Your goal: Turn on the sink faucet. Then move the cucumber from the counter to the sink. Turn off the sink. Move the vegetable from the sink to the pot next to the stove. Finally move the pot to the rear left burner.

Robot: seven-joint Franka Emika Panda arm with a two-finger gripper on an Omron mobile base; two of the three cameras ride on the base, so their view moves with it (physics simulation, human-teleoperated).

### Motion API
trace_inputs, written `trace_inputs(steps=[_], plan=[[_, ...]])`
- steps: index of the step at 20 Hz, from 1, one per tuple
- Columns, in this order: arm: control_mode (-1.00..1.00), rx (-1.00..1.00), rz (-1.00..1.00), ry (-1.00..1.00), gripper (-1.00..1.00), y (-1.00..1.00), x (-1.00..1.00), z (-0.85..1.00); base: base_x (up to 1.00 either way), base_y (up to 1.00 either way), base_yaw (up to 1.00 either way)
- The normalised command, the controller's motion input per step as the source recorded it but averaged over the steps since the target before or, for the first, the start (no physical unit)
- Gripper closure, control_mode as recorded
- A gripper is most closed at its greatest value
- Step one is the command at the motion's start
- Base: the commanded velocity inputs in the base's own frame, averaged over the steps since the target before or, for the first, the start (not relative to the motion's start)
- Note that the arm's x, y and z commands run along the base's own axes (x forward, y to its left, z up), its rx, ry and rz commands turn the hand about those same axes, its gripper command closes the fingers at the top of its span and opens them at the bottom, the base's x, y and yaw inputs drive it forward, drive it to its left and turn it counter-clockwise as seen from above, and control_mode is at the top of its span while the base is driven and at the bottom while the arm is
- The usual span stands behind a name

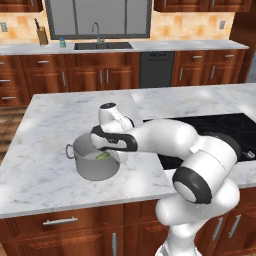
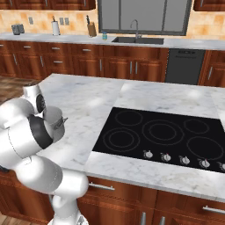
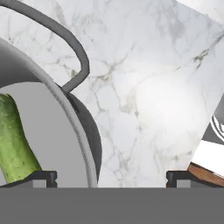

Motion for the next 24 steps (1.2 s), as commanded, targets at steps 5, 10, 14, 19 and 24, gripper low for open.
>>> trace_inputs(steps=[5, 10, 14, 19, 24], plan=[[-1.0, 0.0, -0.01, 0.01, -1.0, 0.02, 0.11, -0.36, 0.0, 0.0, 0.0], [-1.0, 0.0, 0.0, 0.03, -1.0, 0.08, 0.01, -0.32, 0.0, 0.0, 0.0], [-1.0, -0.01, 0.0, 0.02, 1.0, 0.01, 0.0, -0.21, 0.0, 0.0, 0.0], [-1.0, 0.0, -0.07, -0.02, 1.0, -0.01, -0.03, 0.0, 0.0, 0.0, 0.0], [-1.0, 0.0, -0.26, -0.11, 1.0, -0.24, -0.16, 0.07, 0.0, 0.0, 0.0]])
